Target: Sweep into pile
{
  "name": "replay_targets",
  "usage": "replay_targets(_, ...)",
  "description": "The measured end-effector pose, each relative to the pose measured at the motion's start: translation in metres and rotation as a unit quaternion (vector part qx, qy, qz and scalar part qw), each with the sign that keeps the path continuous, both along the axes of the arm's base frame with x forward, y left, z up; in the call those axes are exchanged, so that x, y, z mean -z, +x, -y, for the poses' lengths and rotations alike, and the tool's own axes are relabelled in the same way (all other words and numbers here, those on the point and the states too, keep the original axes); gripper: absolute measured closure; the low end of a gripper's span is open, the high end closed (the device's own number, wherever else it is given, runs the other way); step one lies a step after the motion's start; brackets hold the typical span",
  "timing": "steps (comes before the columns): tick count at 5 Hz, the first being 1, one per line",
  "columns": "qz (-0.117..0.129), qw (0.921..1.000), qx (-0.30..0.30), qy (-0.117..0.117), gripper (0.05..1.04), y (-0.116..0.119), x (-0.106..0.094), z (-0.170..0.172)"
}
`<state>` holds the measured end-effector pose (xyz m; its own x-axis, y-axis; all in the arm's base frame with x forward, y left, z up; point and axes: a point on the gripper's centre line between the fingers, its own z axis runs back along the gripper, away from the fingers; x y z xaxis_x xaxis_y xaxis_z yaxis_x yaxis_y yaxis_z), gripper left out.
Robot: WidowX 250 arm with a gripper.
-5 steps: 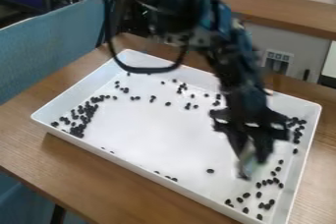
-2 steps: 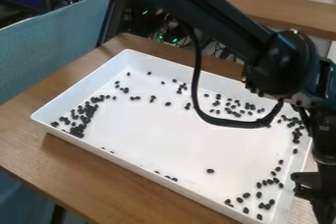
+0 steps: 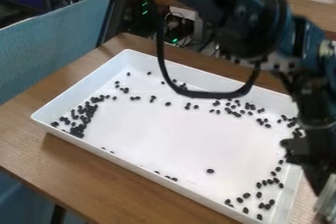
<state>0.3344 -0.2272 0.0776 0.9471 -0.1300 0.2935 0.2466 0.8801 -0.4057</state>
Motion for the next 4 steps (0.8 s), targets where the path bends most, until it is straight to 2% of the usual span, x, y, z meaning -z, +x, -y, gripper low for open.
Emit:
replay_targets(1,-0.001,0.9999,0.001,0.011,0.703,-0.001,-0.022,-0.009)
replay_targets(2,-0.035,0.9984,-0.042,0.01,0.703,0.014,-0.021,-0.049)
replay_targets(3,-0.054,0.9964,-0.053,0.037,0.703,0.027,0.004,-0.072)
replay_targets(4,-0.063,0.9962,-0.054,0.025,0.703,0.033,0.02,-0.08)
